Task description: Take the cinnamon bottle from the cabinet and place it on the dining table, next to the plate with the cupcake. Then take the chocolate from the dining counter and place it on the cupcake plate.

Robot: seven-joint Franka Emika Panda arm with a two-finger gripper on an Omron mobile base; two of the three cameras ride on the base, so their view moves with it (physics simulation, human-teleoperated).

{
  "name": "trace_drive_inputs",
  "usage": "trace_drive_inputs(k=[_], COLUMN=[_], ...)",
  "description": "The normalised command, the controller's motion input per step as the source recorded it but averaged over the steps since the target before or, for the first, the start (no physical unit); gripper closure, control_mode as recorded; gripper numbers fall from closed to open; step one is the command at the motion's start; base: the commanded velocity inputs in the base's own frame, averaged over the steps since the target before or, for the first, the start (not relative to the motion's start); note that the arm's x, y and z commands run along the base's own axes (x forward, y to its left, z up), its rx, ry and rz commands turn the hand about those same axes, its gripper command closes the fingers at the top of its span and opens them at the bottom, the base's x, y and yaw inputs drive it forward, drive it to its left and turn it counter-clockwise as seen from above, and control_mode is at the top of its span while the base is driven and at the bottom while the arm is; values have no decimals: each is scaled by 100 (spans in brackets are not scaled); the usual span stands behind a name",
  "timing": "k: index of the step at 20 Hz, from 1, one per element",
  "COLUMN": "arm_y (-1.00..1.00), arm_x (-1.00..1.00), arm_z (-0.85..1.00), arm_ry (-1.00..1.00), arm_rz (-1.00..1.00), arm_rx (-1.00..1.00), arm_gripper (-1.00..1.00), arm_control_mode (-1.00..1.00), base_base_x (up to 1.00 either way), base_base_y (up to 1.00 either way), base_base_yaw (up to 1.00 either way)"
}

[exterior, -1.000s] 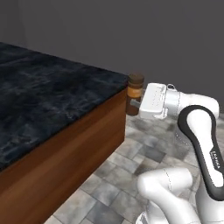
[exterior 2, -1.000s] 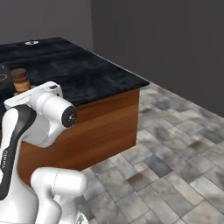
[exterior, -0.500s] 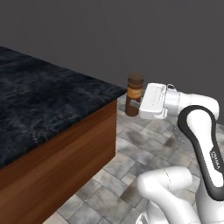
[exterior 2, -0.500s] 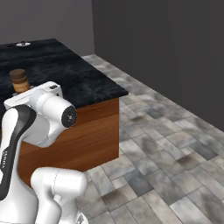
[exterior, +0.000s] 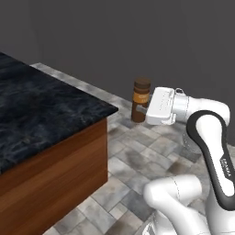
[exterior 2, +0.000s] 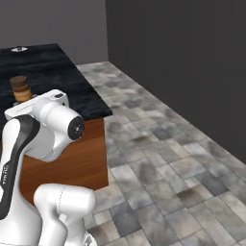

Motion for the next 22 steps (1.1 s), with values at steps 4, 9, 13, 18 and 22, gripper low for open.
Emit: trace_drive_inputs(k=[4,9,13,18,22], arm_y=[0,0,0,0,0], arm_x=[0,0,0,0,0], arm_z=[0,0,0,0,0], arm_ry=[0,0,0,0,0], arm_rz=[0,0,0,0,0], arm_rx=[0,0,0,0,0], arm_gripper=[100,100,100,100,100], arm_control_mode=[100,100,100,100,100], base_base_x=[78,91,100,100,100], base_base_y=[-90,-83,-78,-78,-76], base_base_yaw=[26,27,26,26,26])
